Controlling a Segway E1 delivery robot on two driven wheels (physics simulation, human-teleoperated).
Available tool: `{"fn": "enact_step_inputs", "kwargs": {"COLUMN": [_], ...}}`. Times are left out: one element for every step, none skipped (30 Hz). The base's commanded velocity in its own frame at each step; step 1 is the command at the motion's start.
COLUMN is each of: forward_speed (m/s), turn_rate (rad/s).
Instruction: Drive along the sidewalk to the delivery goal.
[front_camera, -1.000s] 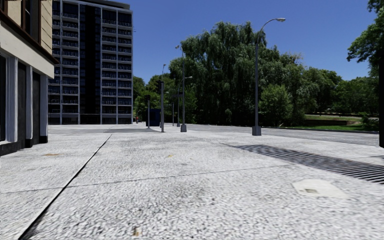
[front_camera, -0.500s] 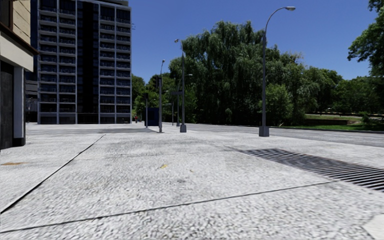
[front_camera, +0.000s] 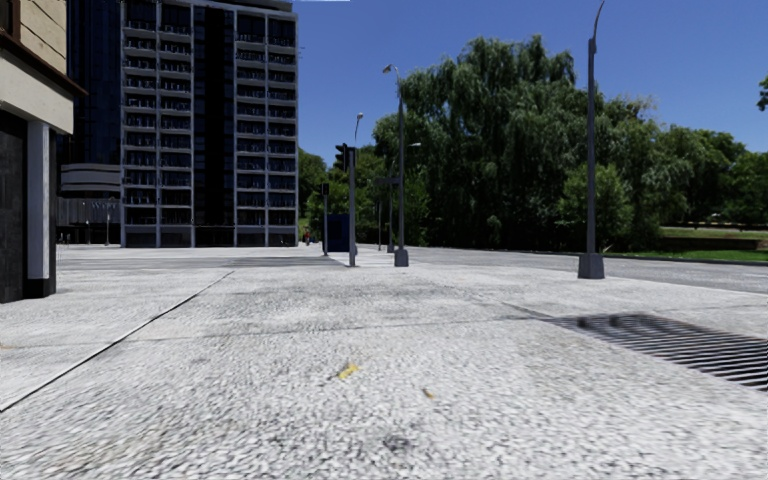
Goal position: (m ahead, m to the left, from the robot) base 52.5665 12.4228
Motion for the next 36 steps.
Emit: {"fn": "enact_step_inputs", "kwargs": {"forward_speed": [2.0,2.0,2.0,2.0,2.0,2.0,2.0,2.0,2.0,2.0,2.0,2.0,2.0,2.0,2.0,2.0,2.0,2.0,2.0,2.0,2.0,2.0,2.0,2.0,2.0,2.0,2.0,2.0,2.0,2.0,2.0,2.0,2.0,2.0,2.0,2.0], "turn_rate": [0.38,0.38,0.38,0.38,0.38,0.38,0.38,0.38,0.38,0.38,0.38,0.38,0.38,0.38,0.38,0.38,0.38,0.38,0.38,0.38,0.38,0.38,0.38,0.38,0.38,0.38,0.38,0.38,0.0,0.0,0.0,0.0,0.0,0.0,0.0,0.0]}}
